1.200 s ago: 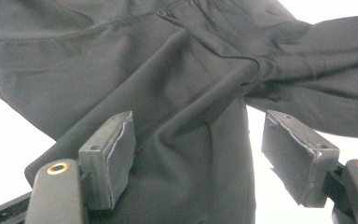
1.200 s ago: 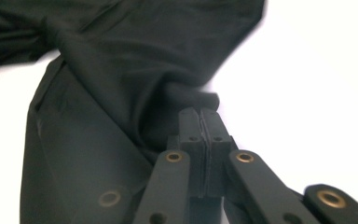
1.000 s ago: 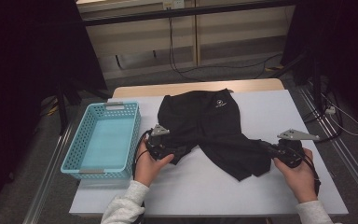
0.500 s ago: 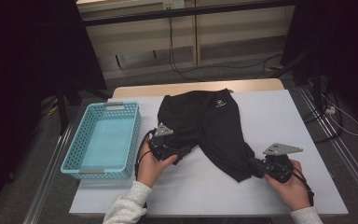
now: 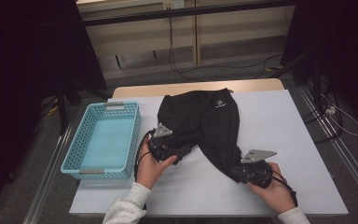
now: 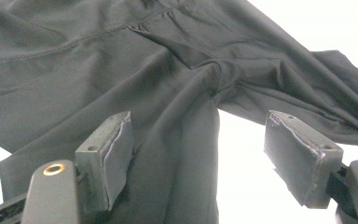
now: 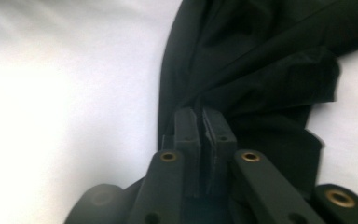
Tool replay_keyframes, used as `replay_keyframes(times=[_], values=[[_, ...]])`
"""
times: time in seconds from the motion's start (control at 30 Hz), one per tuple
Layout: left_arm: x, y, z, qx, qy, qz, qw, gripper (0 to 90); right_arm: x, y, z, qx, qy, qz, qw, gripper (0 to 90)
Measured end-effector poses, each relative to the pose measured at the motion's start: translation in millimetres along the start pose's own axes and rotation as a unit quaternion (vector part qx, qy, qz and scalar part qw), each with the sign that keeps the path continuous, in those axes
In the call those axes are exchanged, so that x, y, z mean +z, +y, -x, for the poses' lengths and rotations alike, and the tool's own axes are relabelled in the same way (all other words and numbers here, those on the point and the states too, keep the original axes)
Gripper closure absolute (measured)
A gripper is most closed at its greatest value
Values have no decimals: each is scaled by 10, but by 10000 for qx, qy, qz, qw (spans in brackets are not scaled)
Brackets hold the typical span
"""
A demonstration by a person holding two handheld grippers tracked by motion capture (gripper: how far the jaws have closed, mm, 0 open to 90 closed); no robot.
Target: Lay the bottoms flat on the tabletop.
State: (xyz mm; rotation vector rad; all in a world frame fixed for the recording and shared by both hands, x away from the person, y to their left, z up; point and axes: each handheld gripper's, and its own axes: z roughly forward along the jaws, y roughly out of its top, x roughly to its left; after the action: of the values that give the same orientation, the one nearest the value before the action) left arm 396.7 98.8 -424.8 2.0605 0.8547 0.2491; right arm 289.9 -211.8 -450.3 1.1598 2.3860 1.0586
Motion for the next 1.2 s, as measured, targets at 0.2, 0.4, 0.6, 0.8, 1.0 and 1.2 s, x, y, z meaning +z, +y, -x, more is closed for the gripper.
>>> replay_keyframes(times=[0.2, 0.4, 0.6, 0.8, 1.0, 1.2], values=[[-12, 0, -1, -2, 22, 15, 10000, 244, -124, 30, 155, 331, -276, 387, 9983, 580], [-4, 10, -10, 48, -10, 11, 10000, 240, -296, 117, 376, 879, -746, 1195, 9861, 445], [2, -5, -16, -20, -34, -35, 10000, 238, -61, 115, 594, 1295, -825, 882, 9842, 510], [9, -23, -26, -13, -23, -73, 10000, 238, 135, 87, 572, 1006, -654, 182, 9926, 704], [-2, -17, -12, 20, -21, -59, 10000, 232, 139, 104, 516, 810, -499, 80, 9954, 891], [7, -16, -8, -33, -68, -52, 10000, 229, -156, 106, 626, 966, -937, 500, 9896, 898]])
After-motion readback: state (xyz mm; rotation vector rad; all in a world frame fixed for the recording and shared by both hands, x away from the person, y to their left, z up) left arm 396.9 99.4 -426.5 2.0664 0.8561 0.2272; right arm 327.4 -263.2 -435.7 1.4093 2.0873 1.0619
